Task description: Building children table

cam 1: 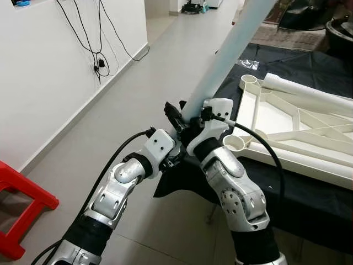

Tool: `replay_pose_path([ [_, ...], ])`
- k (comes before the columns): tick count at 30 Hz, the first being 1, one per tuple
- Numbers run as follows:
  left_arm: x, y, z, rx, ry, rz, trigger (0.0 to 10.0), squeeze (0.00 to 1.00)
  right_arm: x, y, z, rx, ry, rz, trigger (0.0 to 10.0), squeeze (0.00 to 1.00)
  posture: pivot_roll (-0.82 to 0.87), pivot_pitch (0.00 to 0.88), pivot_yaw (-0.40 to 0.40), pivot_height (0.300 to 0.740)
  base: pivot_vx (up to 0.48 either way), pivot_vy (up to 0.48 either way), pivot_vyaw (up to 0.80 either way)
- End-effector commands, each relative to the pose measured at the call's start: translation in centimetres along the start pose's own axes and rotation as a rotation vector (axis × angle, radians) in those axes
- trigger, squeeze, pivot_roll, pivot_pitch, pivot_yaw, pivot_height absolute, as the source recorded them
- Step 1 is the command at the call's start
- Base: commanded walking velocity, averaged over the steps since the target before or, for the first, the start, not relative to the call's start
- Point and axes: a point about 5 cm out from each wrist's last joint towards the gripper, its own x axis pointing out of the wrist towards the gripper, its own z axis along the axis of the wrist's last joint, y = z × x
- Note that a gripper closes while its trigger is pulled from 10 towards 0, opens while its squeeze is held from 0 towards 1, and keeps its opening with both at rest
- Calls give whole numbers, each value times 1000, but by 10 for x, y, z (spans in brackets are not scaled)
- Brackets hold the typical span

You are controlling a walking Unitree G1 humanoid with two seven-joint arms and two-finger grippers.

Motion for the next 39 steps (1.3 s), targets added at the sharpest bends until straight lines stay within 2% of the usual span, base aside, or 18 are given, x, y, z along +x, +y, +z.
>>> replay_pose_path([
  [1,-4,-8,-7,2,23,-32,10000,0,0,2,3,-51,-27,13,10000,0,83,116,1,740,0,0,0],
  [4,-9,-8,-9,-16,28,-43,10000,0,1,-3,3,-91,-25,-6,10000,0,86,113,-3,740,0,0,0],
  [5,-13,-9,-10,-22,21,-62,10000,0,0,-6,3,-105,-26,-9,10000,773,89,114,-4,740,0,0,0],
  [6,-19,-9,-8,-53,-1,-98,10000,0,-1,-11,3,-110,-25,-5,10000,1000,88,114,-3,740,0,0,0],
  [8,-20,-10,-7,-72,-13,-112,10000,0,-1,-12,2,-107,-25,-2,10000,1000,88,114,-3,740,0,0,0],
  [9,-22,-10,-6,-82,-22,-126,10000,0,-2,-14,2,-106,-17,-2,10000,929,89,116,-2,740,0,0,0],
  [10,-22,-10,-6,-82,-22,-126,10000,0,-2,-14,2,-106,-17,-2,10000,929,89,116,-2,740,0,0,0],
  [11,-24,-11,-5,-89,-25,-151,10000,0,-2,-16,2,-92,-11,12,10000,0,91,116,-2,740,0,0,0],
  [14,-29,-14,-6,-86,-20,-209,10000,0,-3,-16,3,-42,-3,74,10000,0,90,118,-2,740,0,0,0],
  [20,-36,-13,-8,-80,-7,-243,10000,0,-6,-15,2,29,25,165,10000,0,91,122,-4,740,0,0,0],
  [23,-42,-12,-11,-77,16,-285,10000,0,-9,-16,2,97,43,227,10000,0,96,127,-7,740,0,0,0],
  [26,-44,-13,-11,-81,25,-309,10000,0,-10,-16,1,102,50,250,10000,0,96,127,-7,740,0,0,0],
  [30,-54,-21,-14,-134,49,-392,10000,0,-13,-12,2,129,57,339,10000,0,97,128,-6,740,0,0,0],
  [34,-59,-26,-16,-150,62,-436,10000,0,-16,-8,2,147,74,409,10000,0,96,131,-6,740,0,0,0],
  [37,-61,-27,-17,-161,71,-455,10000,0,-19,-5,0,165,101,472,10000,0,98,133,-8,740,0,0,0],
  [39,-61,-27,-17,-161,71,-455,10000,0,-19,-5,0,165,101,472,10000,0,98,133,-8,740,0,0,0],
])
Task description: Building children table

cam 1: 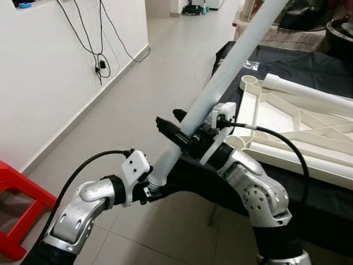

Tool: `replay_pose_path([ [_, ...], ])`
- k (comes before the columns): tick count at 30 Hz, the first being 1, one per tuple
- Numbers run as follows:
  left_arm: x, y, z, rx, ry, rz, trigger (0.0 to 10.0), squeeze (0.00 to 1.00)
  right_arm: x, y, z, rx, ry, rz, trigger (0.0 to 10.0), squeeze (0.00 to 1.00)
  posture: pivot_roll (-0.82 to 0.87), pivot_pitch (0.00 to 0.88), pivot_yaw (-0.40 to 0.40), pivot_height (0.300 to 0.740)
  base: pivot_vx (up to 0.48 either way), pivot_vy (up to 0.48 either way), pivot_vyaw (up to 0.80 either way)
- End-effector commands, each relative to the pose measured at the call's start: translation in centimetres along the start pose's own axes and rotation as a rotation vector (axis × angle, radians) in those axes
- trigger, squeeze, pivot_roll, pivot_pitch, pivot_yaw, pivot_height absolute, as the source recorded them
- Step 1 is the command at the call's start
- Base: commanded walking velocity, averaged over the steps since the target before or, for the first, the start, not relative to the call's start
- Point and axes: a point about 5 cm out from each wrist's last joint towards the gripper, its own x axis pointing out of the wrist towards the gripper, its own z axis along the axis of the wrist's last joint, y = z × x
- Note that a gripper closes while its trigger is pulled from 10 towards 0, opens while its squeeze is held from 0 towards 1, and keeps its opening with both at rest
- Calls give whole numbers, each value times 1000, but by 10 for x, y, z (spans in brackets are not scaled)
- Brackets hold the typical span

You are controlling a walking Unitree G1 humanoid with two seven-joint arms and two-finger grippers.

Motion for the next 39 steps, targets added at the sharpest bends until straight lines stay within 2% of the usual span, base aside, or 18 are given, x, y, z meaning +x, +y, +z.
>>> replay_pose_path([
  [1,6,-15,3,24,2,-108,10000,0,2,8,-2,17,9,50,10000,0,97,133,-8,740,0,0,0],
  [5,6,-16,3,18,7,-128,10000,0,-1,14,-6,37,40,108,10000,0,98,132,-9,740,0,0,0],
  [12,8,-20,4,8,3,-138,10000,0,0,15,-8,22,55,122,10000,0,95,135,-8,740,0,0,0],
  [13,8,-21,4,7,1,-141,10000,0,-1,15,-9,15,63,124,8863,0,94,133,-9,740,0,0,0],
  [15,7,-21,4,4,2,-149,10000,0,-1,15,-11,8,76,125,9569,0,95,135,-9,740,0,0,0],
  [16,7,-22,4,2,5,-153,10000,0,-2,16,-12,5,85,129,9412,0,95,135,-8,740,0,0,0],
  [19,7,-22,5,1,8,-156,10000,0,-2,16,-13,7,86,131,10000,0,96,134,-8,740,0,0,0],
  [21,7,-22,5,1,9,-157,10000,0,-2,16,-13,8,86,131,10000,0,96,134,-8,740,0,0,0],
  [22,7,-22,5,1,9,-157,10000,0,-2,16,-13,8,87,132,0,0,96,134,-8,740,0,0,0],
  [35,4,-25,2,-3,23,-177,10000,0,-4,18,-14,14,94,143,0,0,96,135,-7,740,0,0,0],
  [39,5,-24,-1,-40,59,-169,10000,0,-4,18,-14,30,85,140,0,0,94,133,-6,740,0,0,0],
])
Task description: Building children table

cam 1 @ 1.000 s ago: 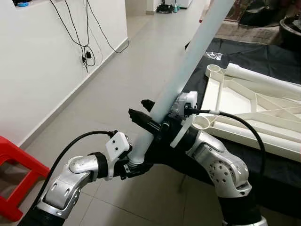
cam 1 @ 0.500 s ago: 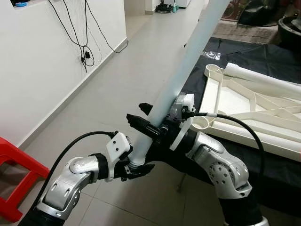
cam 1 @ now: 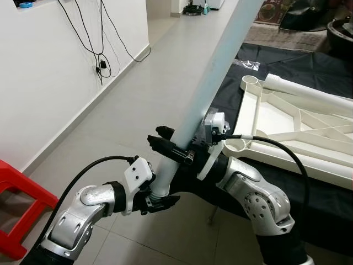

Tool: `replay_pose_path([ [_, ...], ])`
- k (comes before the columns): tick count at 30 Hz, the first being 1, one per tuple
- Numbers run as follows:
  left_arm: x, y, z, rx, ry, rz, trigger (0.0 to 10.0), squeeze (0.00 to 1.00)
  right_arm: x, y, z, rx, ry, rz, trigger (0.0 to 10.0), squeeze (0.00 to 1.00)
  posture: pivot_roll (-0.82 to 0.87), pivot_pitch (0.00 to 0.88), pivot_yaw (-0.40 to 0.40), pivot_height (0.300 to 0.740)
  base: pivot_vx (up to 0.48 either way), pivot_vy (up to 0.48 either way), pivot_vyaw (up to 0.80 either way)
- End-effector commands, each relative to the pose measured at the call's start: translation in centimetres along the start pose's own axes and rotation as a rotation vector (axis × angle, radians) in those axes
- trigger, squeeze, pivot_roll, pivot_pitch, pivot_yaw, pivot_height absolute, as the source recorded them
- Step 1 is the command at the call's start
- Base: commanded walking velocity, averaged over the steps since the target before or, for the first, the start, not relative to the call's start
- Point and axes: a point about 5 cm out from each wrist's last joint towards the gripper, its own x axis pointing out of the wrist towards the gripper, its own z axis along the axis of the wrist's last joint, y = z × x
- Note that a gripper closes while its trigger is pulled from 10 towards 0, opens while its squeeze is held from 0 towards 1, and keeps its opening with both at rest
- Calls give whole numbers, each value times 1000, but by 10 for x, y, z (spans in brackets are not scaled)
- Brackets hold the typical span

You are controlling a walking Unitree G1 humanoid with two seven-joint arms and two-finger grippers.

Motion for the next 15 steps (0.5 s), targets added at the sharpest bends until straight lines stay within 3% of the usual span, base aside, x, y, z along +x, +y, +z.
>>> replay_pose_path([
  [1,7,-14,-1,-5,17,-97,10000,0,3,6,-1,-7,6,16,0,0,94,133,-6,740,0,0,0],
  [2,7,-14,-2,-22,21,-97,10000,1000,3,6,-1,-11,7,15,0,0,94,130,-4,740,0,0,0],
  [12,6,-15,-4,-25,20,-80,10000,1000,0,1,3,-26,-1,-4,0,0,90,118,-6,740,0,0,0],
  [13,5,-16,-7,-14,36,-80,10000,769,0,-1,5,-28,-10,-15,0,0,89,114,-5,740,0,0,0],
  [14,4,-16,-10,-14,49,-75,10000,0,-1,-3,7,-34,-16,-27,0,0,89,112,-5,740,0,0,0],
  [15,2,-17,-13,-19,62,-76,10000,0,-2,-6,9,-39,-22,-43,0,0,89,111,-6,740,0,0,0],
])
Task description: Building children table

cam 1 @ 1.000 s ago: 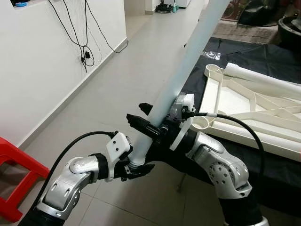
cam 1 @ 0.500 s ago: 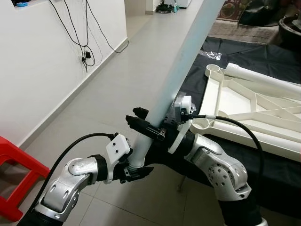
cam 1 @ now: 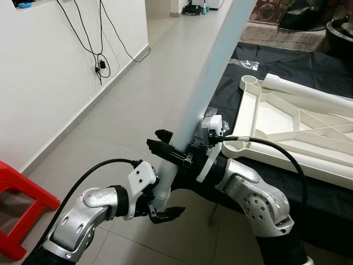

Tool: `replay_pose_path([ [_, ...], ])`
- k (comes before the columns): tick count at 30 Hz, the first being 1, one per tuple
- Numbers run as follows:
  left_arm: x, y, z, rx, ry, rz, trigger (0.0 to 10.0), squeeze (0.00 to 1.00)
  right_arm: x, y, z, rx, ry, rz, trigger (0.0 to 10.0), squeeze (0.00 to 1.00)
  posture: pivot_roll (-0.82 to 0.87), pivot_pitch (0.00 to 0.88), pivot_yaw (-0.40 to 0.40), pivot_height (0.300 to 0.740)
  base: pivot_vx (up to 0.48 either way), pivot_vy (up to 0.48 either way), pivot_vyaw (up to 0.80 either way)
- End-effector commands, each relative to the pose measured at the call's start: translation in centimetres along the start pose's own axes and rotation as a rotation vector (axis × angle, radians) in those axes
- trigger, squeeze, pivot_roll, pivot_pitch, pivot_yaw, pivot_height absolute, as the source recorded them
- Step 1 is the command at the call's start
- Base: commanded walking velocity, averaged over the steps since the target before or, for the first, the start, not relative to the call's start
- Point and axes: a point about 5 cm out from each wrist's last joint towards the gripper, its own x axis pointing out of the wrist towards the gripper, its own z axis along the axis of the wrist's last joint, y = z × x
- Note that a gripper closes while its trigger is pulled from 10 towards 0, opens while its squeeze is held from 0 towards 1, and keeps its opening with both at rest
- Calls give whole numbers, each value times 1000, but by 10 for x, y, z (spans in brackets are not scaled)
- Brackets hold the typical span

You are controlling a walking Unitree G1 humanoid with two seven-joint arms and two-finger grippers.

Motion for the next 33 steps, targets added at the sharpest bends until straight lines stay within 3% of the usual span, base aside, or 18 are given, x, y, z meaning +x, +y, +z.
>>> replay_pose_path([
  [1,0,-10,-12,-16,45,-29,10000,0,-2,-9,16,-54,-57,-61,0,0,89,109,-4,740,0,0,0],
  [6,-3,-8,-18,-31,47,24,10000,0,-7,-23,26,-86,-100,-154,0,0,87,104,-6,740,0,0,0],
  [7,-4,-3,-18,-8,24,115,10000,0,-11,-32,34,-111,-136,-236,0,0,87,102,-7,740,0,0,0],
  [10,-5,1,-18,8,6,181,10000,0,-14,-39,39,-128,-162,-293,0,0,87,102,-7,740,0,0,0],
  [13,-11,22,-10,46,-63,471,10000,0,-24,-52,50,-186,-226,-452,0,0,89,100,-7,740,0,0,0],
  [19,-14,31,6,94,-141,642,10000,0,-31,-62,61,-285,-269,-614,0,0,86,102,-9,740,0,0,0],
  [20,-15,33,11,96,-169,689,10000,0,-34,-65,66,-347,-272,-678,1176,0,89,103,-12,740,0,0,0],
  [21,-16,35,15,93,-188,720,10000,0,-35,-67,68,-390,-274,-719,1176,0,89,103,-12,740,0,0,0],
  [22,-17,37,19,107,-200,773,10000,0,-38,-69,72,-443,-274,-778,10000,0,89,106,-13,740,0,0,0],
  [24,-19,39,26,110,-229,849,10000,0,-41,-73,75,-482,-284,-839,10000,0,93,109,-15,740,0,0,0],
  [27,-19,39,26,110,-229,849,10000,0,-41,-73,75,-482,-284,-839,10000,0,93,109,-15,740,0,0,0],
  [30,-24,47,28,92,-264,954,10000,0,-41,-75,74,-490,-295,-874,10000,0,92,111,-19,740,192,0,0],
  [33,-29,52,27,71,-272,992,10000,0,-40,-75,72,-495,-292,-878,10000,0,92,111,-20,740,404,0,0],
])
